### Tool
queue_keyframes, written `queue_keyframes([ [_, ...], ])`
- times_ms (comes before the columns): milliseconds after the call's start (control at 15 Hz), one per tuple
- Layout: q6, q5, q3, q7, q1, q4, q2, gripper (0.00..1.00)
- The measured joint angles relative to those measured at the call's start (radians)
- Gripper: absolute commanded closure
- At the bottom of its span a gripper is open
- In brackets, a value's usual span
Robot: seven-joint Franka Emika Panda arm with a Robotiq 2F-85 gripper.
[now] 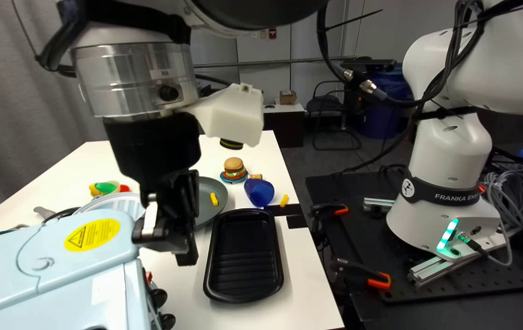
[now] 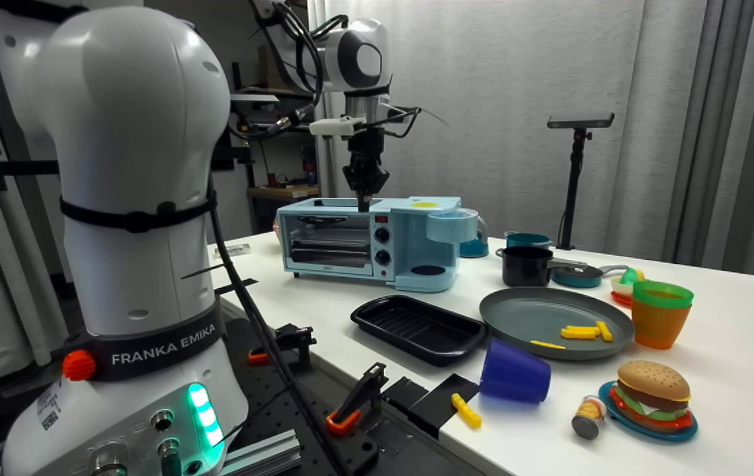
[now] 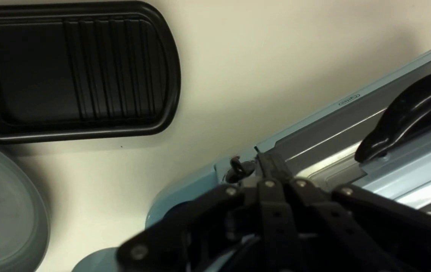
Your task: Press the red switch on the right side of the breakfast station
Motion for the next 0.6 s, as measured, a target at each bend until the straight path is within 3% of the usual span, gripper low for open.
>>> queue_keyframes([
  [600,0.137,0.001,-0.003,-0.106,0.015,-0.013,0.085,1.0],
])
